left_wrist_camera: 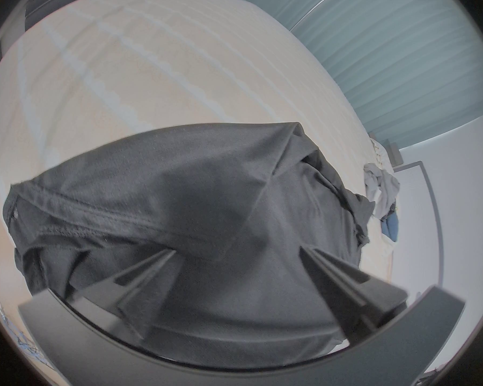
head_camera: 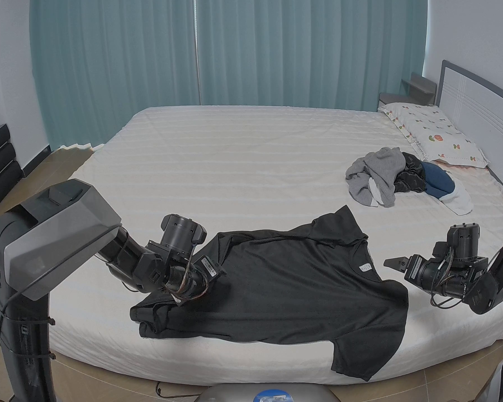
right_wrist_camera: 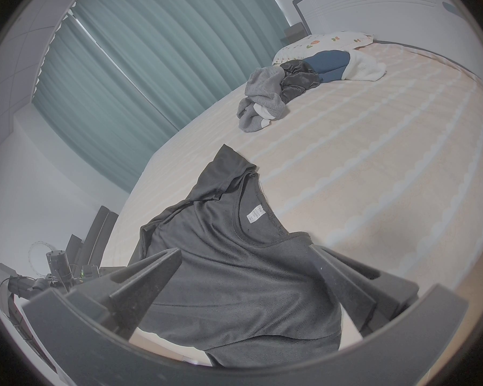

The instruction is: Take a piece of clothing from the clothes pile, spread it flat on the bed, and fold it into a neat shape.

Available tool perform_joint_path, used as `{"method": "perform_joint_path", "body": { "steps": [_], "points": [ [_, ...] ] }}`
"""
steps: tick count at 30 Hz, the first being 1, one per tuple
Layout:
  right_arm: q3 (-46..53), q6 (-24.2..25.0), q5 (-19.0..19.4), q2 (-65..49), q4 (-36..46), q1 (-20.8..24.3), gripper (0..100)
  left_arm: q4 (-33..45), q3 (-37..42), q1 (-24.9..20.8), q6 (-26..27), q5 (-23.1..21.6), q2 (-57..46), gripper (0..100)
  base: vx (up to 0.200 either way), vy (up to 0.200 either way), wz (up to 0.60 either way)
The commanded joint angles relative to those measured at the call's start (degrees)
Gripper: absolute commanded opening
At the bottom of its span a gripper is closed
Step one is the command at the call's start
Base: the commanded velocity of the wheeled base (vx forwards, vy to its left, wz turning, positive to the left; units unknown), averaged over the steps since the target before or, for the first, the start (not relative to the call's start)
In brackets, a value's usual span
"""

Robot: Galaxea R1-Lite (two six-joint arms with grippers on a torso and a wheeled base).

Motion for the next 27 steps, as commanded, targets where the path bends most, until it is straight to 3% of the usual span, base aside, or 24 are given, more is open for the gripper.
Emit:
{"method": "perform_joint_path", "body": {
  "steps": [1, 4, 16, 22, 27],
  "points": [
    [-0.03, -0.08, 0.04, 0.18, -0.03, 0.03, 100, -0.03, -0.69, 0.07, 2.71, 3.06, 3.06, 0, 0.000, 0.000, 0.00],
    [-0.03, -0.16, 0.04, 0.35, -0.03, 0.03, 100, -0.64, -0.25, -0.02, 5.61, 6.05, 3.94, 0, 0.000, 0.000, 0.00],
    [0.14, -0.16, 0.04, 0.44, 0.06, 0.11, 100, -4.51, -0.16, 2.62, 5.96, 9.74, 0.69, 0, 0.000, 0.000, 0.00],
    [0.23, -0.08, 0.04, 0.53, 0.06, 1.17, 100, -5.39, -3.85, 7.72, 6.05, 9.48, -1.33, 0, 0.000, 0.000, 0.00],
    [0.49, 0.01, -0.05, 0.53, -0.03, 2.49, 100, -5.13, -9.48, 12.90, 9.56, 9.21, 1.57, 0, 0.000, 0.000, 0.00]
  ]
}}
